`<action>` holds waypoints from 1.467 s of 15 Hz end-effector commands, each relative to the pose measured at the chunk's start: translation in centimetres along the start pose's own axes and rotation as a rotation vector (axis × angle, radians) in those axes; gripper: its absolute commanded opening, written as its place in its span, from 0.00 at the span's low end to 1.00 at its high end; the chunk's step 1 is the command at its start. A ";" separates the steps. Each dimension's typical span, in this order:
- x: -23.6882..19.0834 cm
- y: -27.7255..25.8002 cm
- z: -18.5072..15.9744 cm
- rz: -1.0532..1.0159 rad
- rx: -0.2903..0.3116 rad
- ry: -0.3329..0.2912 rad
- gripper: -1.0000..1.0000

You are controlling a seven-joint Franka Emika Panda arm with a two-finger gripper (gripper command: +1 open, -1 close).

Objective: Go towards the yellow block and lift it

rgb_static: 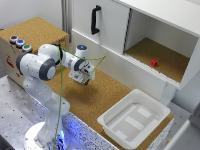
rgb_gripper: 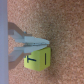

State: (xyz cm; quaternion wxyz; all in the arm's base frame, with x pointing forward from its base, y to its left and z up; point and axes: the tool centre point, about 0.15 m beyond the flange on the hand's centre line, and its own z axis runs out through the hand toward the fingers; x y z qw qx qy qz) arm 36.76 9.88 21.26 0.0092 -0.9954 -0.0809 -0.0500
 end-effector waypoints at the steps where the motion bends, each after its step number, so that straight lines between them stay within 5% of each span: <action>1: -0.3 -0.4 -2.1 0.036 -0.015 0.048 0.00; 7: -0.6 -0.2 -6.6 0.056 -0.025 0.066 0.00; 8: -0.6 -0.2 -6.6 0.050 -0.030 0.054 1.00; 22: -0.6 -0.2 -6.5 0.053 -0.033 0.053 1.00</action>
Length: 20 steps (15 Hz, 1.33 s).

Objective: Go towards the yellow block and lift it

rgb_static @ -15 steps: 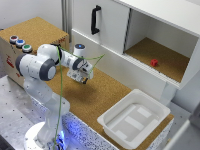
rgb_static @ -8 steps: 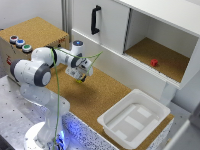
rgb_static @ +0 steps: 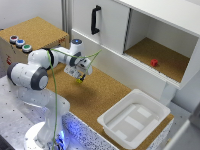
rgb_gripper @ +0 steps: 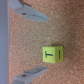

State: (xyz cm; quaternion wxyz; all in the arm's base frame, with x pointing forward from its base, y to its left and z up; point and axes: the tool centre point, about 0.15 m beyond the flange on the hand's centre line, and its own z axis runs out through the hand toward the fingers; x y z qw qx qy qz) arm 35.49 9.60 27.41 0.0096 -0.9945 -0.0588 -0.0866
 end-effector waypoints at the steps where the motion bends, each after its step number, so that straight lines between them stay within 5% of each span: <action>1: 0.0 0.0 0.0 0.000 0.000 0.000 1.00; 9: 0.5 -3.8 3.5 -0.028 0.032 -0.025 1.00; 20: 2.8 -3.4 7.7 -0.027 -0.014 -0.067 1.00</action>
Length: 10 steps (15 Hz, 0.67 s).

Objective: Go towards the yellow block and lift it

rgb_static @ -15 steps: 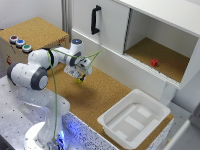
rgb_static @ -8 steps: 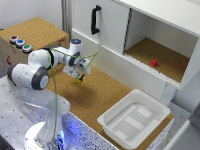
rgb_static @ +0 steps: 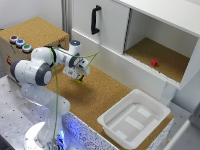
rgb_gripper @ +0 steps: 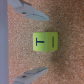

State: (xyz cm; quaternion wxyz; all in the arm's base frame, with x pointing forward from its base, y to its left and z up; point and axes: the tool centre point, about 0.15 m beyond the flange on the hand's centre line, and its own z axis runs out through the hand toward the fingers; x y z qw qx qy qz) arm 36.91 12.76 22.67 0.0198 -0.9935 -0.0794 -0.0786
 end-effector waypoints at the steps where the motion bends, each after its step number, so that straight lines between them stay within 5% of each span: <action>1: 1.8 -0.3 2.8 0.014 -0.036 -0.058 1.00; 3: 1.8 -0.3 2.9 0.016 -0.037 -0.058 1.00; 4: 1.9 -0.3 2.8 0.017 -0.037 -0.056 0.00; 10: 2.3 -0.5 2.9 0.011 -0.042 -0.047 0.00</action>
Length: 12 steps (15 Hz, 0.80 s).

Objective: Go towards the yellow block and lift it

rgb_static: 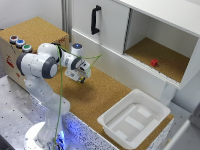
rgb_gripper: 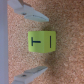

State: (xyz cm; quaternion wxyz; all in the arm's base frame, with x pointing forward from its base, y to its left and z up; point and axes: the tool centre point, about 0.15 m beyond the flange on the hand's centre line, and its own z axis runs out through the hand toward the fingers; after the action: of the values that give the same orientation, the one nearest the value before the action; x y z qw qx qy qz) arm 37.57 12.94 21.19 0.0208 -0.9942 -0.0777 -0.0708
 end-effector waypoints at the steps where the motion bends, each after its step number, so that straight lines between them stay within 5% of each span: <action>1: 1.8 -0.5 1.4 0.006 -0.047 -0.034 0.00; 7: 1.7 -0.9 -0.2 -0.029 -0.104 -0.034 0.00; 12: 2.8 -0.4 -4.0 -0.083 -0.088 0.042 0.00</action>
State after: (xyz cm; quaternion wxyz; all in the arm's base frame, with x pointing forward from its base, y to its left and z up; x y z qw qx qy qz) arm 38.56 13.84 22.46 0.0086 -0.9908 -0.1019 -0.0885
